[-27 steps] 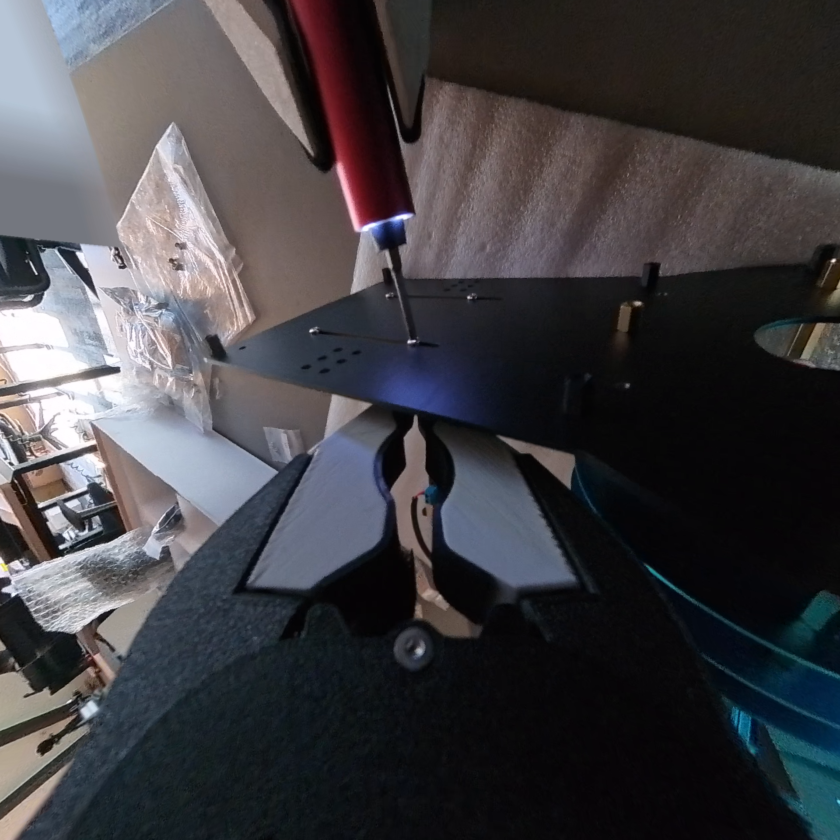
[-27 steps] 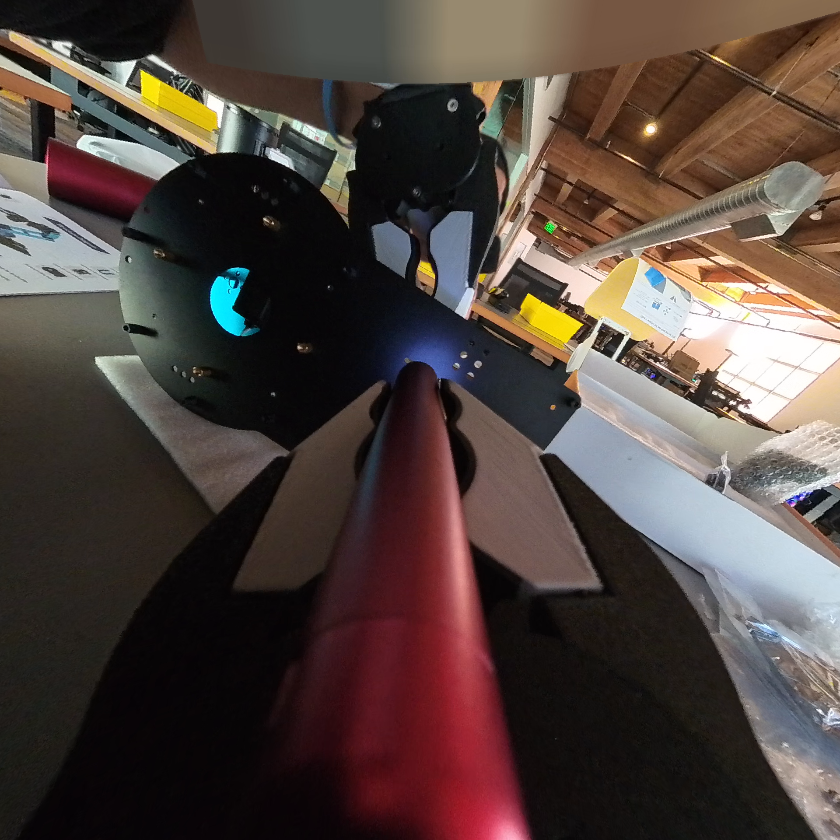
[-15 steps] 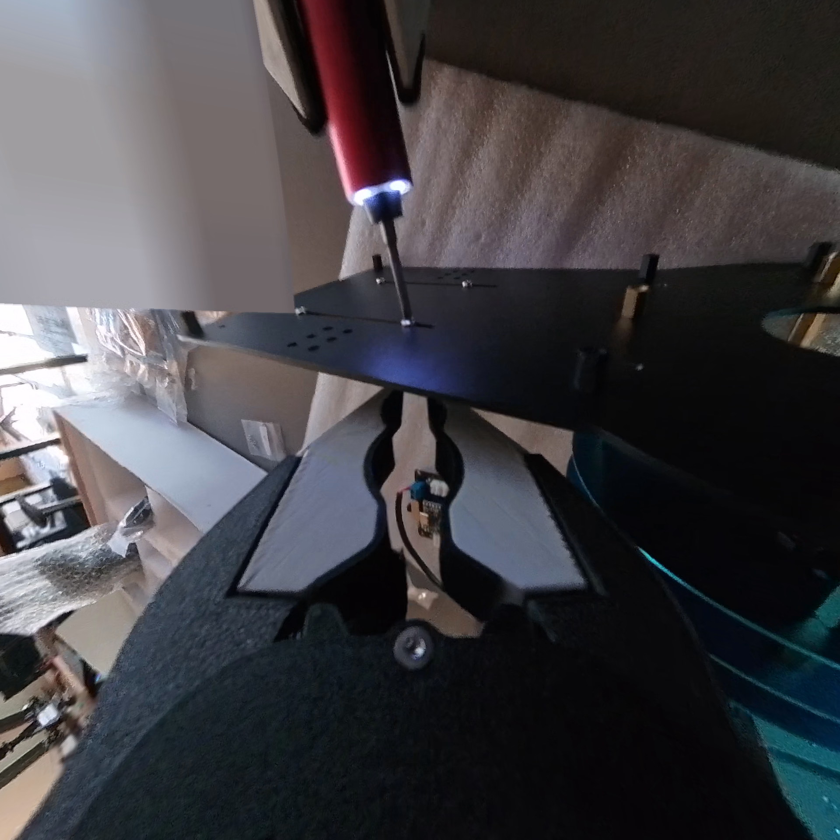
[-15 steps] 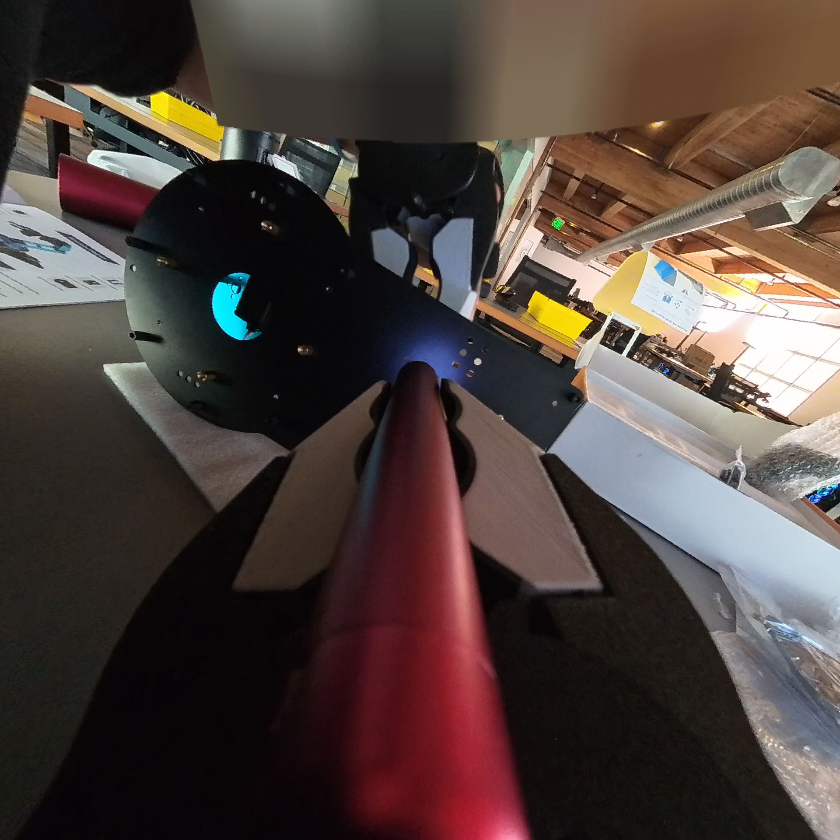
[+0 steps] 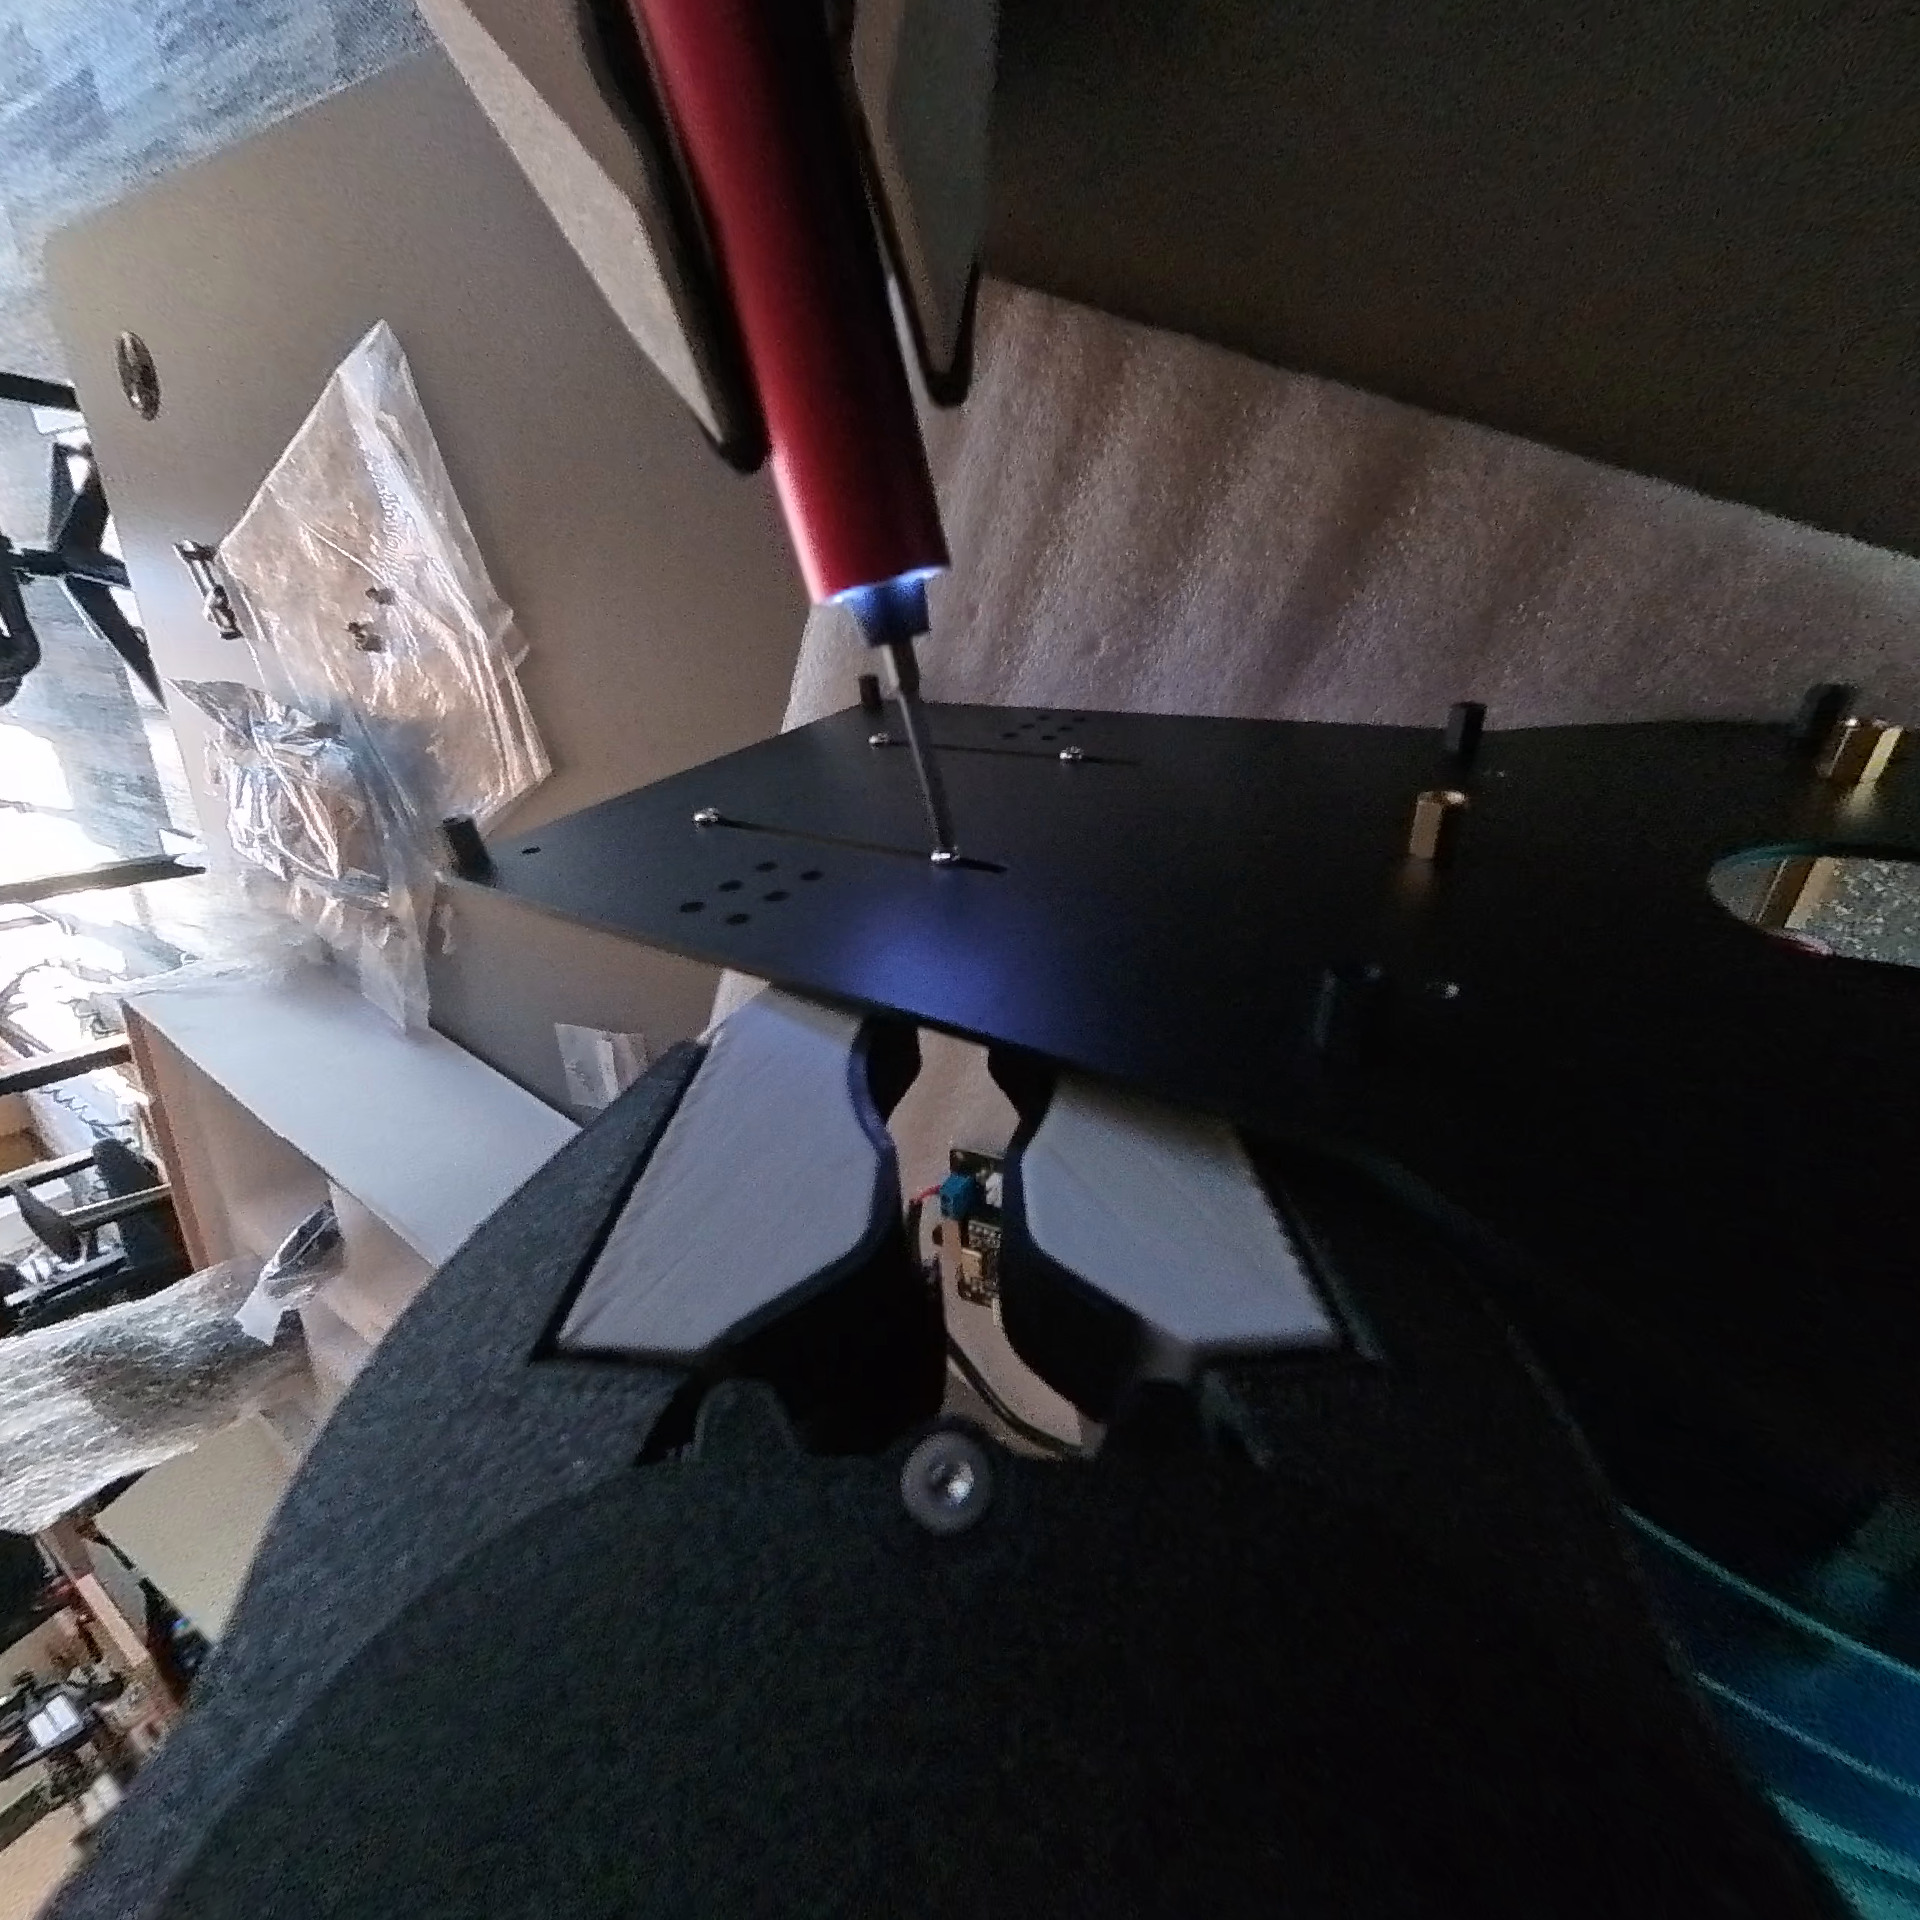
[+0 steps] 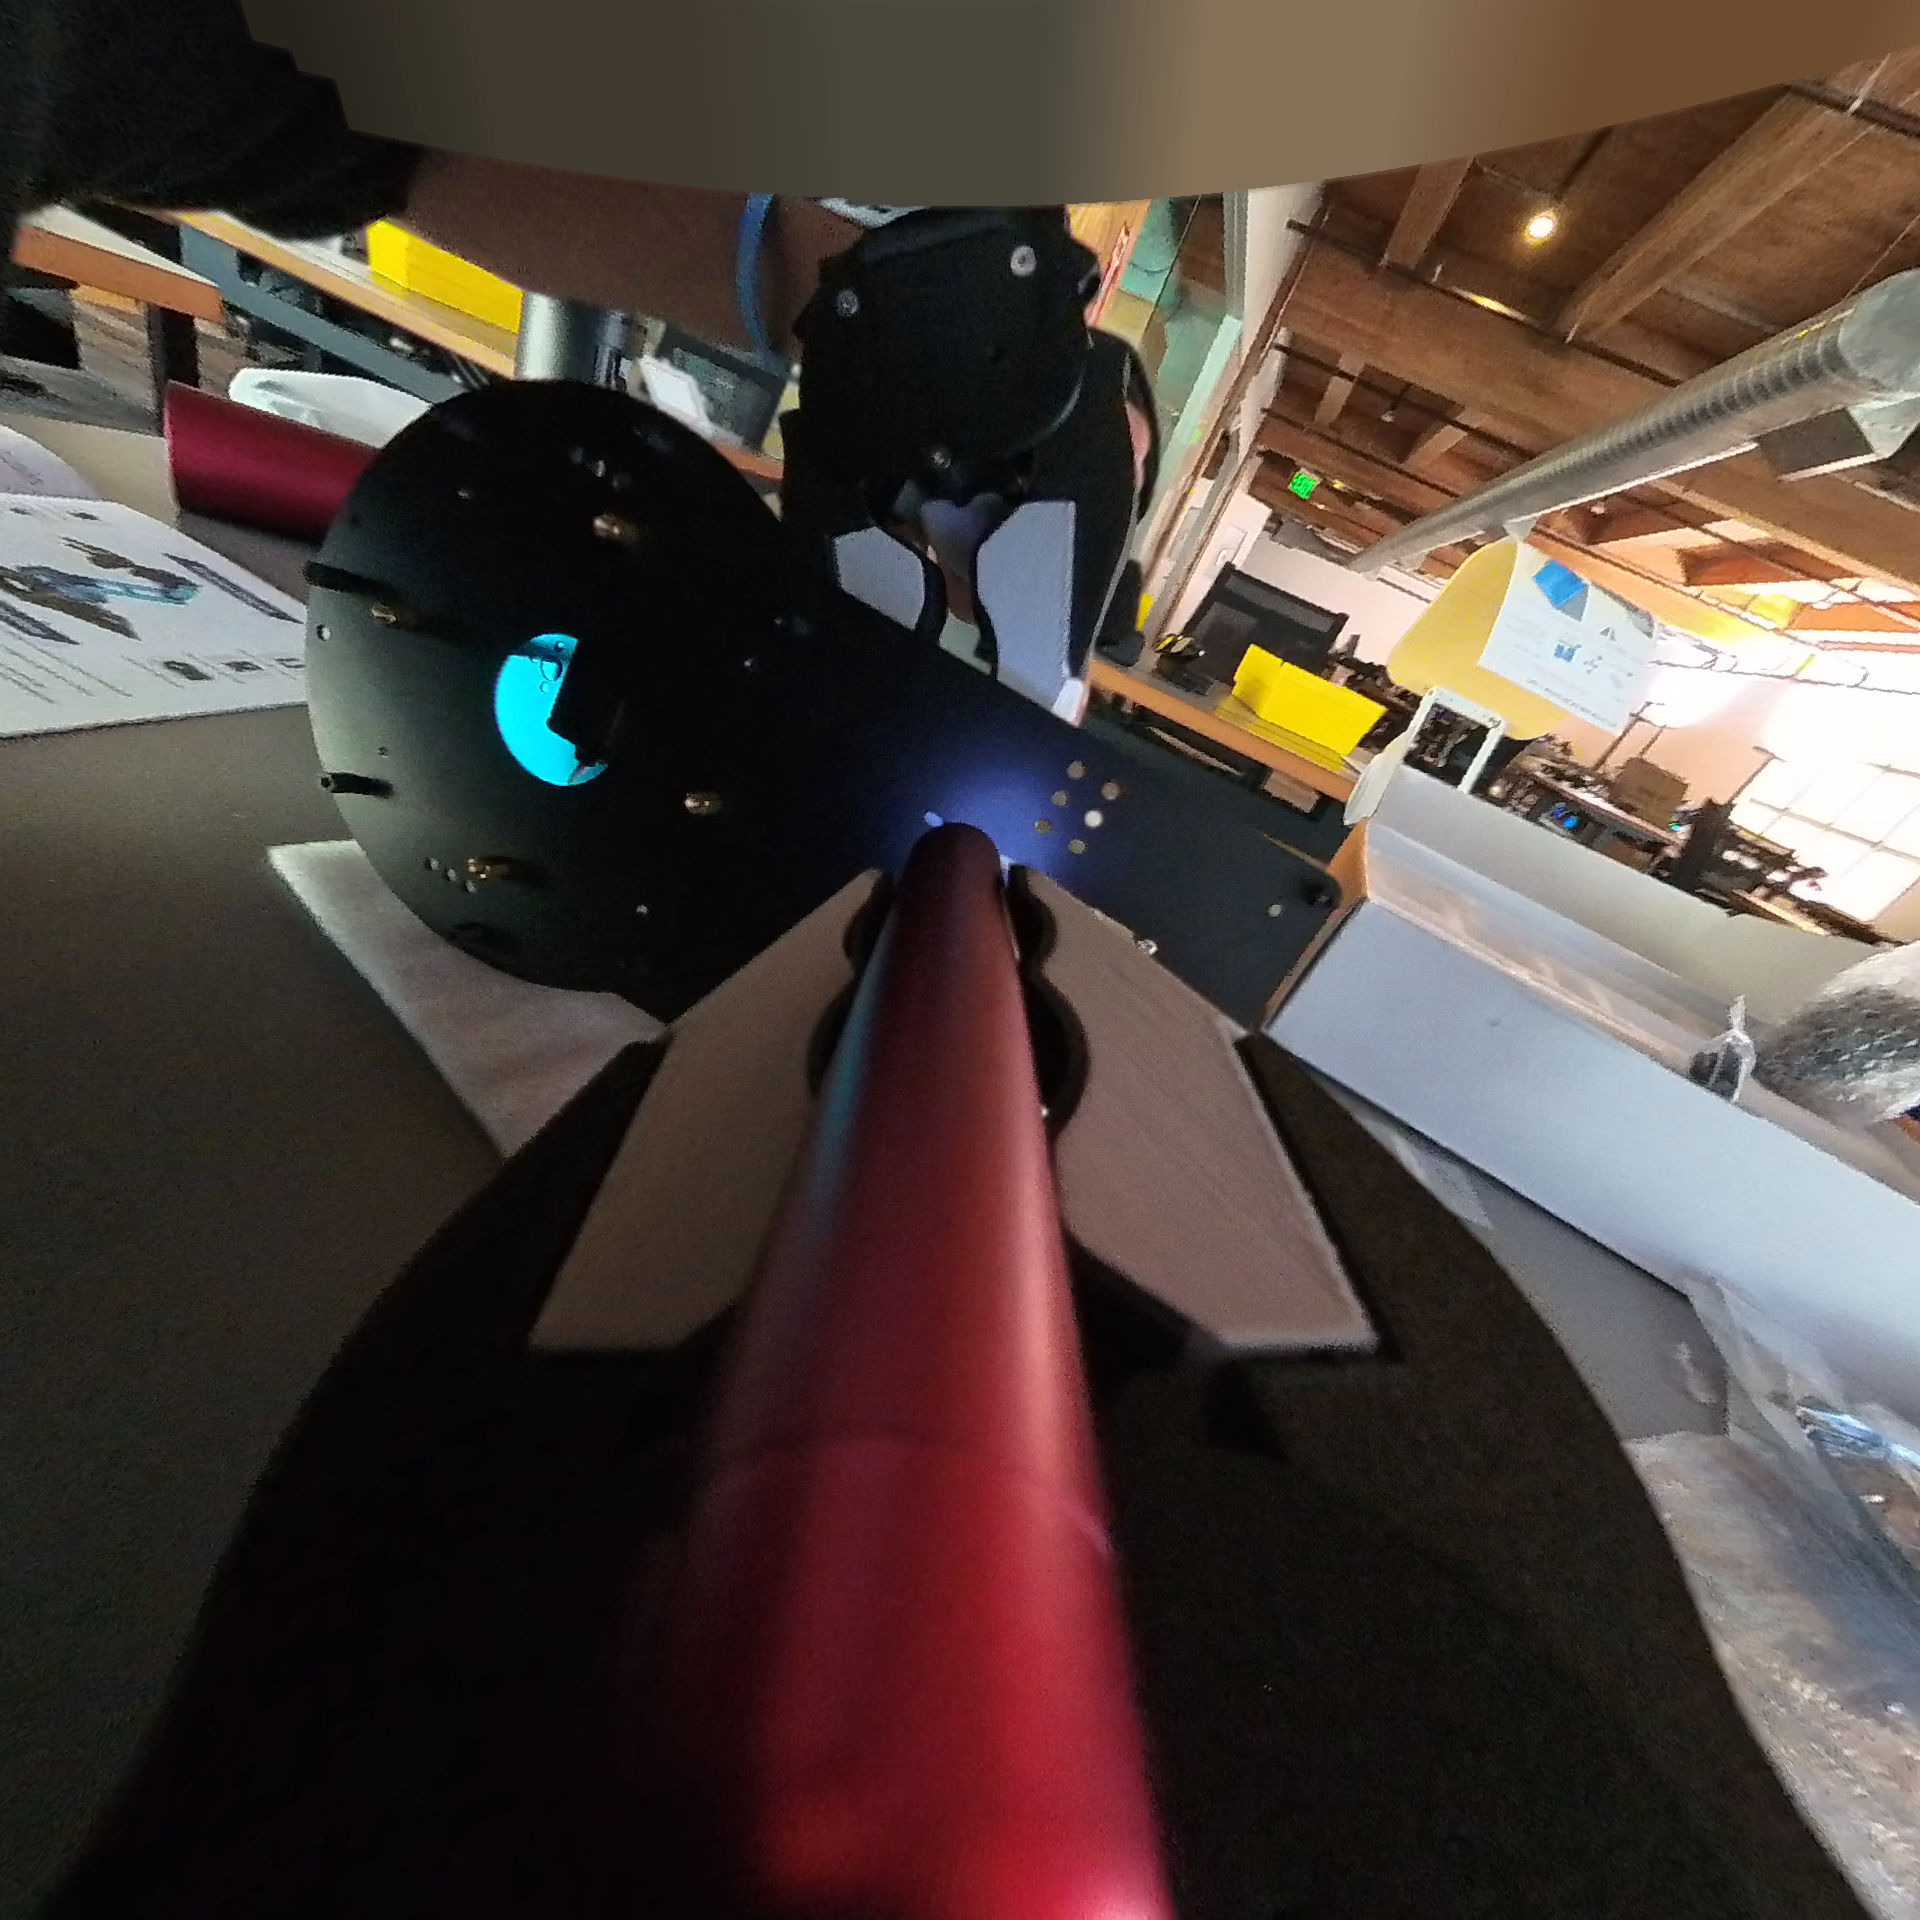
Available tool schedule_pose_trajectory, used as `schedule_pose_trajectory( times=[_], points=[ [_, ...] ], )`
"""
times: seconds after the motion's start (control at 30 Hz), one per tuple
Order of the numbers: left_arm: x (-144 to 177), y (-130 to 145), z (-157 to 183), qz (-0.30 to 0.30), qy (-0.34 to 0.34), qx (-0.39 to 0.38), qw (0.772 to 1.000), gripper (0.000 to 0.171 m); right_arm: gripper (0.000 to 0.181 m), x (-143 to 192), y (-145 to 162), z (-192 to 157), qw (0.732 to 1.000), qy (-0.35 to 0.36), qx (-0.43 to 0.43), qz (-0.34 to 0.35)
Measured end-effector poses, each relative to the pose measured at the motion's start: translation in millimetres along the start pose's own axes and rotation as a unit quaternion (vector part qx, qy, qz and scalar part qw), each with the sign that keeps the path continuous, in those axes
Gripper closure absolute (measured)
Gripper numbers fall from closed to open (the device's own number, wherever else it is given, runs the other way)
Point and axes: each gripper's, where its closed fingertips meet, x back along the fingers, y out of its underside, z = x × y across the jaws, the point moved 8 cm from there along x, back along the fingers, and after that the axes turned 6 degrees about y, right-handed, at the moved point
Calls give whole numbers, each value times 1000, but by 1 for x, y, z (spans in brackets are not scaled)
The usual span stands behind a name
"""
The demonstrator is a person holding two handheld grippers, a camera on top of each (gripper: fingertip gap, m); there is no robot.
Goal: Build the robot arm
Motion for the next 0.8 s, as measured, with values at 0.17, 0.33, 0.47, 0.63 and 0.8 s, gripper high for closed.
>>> schedule_pose_trajectory(
  times=[0.17, 0.33, 0.47, 0.63, 0.8],
  points=[
    [-1, 0, 1, 1, -12, -3, 1000, 171, 162, 4, 1, -3, 1000, -14, -3, -28],
    [-1, 0, 3, -3, -28, 5, 1000, 170, 174, 11, -8, -4, 1000, -4, 1, 11],
    [2, 1, 6, -53, -40, 40, 997, 169, 175, 18, -5, 3, 999, -19, -31, -13],
    [42, -1, 4, -111, -59, 128, 984, 160, 165, 43, 10, 17, 989, 6, -99, -109],
    [83, -28, 1, -121, -154, 187, 963, 158, 161, 63, 28, 17, 973, -5, -98, -209]
  ],
)
